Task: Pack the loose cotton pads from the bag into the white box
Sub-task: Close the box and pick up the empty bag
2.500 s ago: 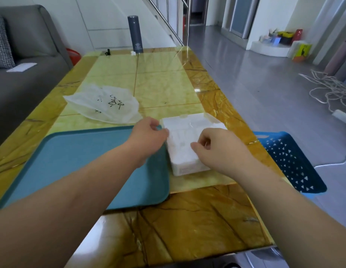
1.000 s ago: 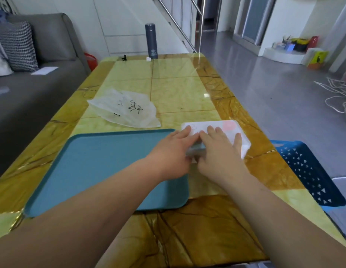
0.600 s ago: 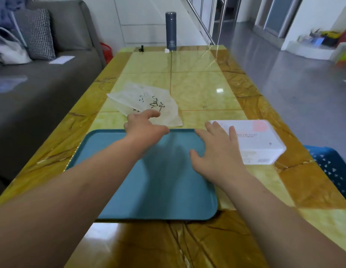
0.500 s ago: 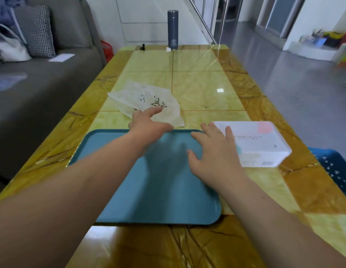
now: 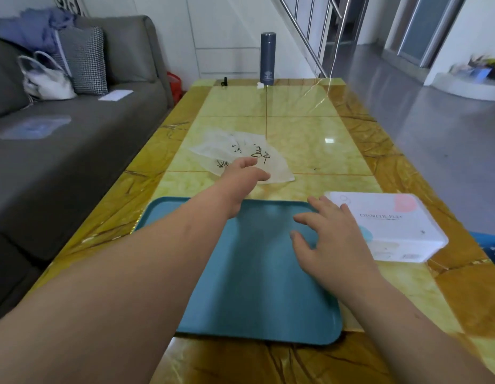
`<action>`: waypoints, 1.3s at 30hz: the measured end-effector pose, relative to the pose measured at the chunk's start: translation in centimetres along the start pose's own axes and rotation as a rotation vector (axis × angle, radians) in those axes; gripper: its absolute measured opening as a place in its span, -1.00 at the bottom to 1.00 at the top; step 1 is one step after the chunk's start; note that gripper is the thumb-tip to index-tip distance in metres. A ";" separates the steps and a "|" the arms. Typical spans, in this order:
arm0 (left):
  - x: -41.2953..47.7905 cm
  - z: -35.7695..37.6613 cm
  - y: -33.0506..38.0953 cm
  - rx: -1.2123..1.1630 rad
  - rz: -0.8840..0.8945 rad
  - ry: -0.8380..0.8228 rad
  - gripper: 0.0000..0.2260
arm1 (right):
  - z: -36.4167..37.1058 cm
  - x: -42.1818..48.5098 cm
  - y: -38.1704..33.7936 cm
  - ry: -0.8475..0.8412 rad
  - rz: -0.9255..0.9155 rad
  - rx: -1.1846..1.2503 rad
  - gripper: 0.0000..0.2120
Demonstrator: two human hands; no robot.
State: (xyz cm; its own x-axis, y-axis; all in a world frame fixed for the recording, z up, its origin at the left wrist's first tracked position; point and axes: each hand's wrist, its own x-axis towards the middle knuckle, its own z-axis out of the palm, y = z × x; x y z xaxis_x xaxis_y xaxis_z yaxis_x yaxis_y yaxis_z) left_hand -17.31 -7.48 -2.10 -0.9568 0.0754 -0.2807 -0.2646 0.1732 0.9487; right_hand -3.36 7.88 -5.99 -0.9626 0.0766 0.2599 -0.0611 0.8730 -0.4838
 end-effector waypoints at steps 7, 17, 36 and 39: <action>0.9 -0.5 0.3 0.028 -0.021 0.017 -0.39 | 0.3 0.2 -0.5 0.045 -0.007 0.081 -0.66; 0.3 -2.7 -0.9 0.122 0.024 0.090 -0.69 | -0.5 10.4 -4.6 -0.210 0.074 -0.011 -0.33; -2.6 -9.0 1.9 0.123 0.055 0.110 -0.06 | -4.5 14.0 -7.3 0.230 -0.023 0.200 -0.55; -6.7 -8.1 4.3 0.108 0.084 0.064 -0.06 | -9.9 10.4 -6.9 0.331 -0.017 0.217 -0.63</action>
State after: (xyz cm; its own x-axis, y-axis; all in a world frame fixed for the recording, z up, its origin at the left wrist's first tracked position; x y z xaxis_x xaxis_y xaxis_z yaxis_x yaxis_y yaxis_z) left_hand -12.95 -15.20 5.00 -0.9816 0.0322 -0.1880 -0.1722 0.2735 0.9463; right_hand -10.34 7.40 8.39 -0.8260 0.2455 0.5073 -0.1644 0.7561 -0.6335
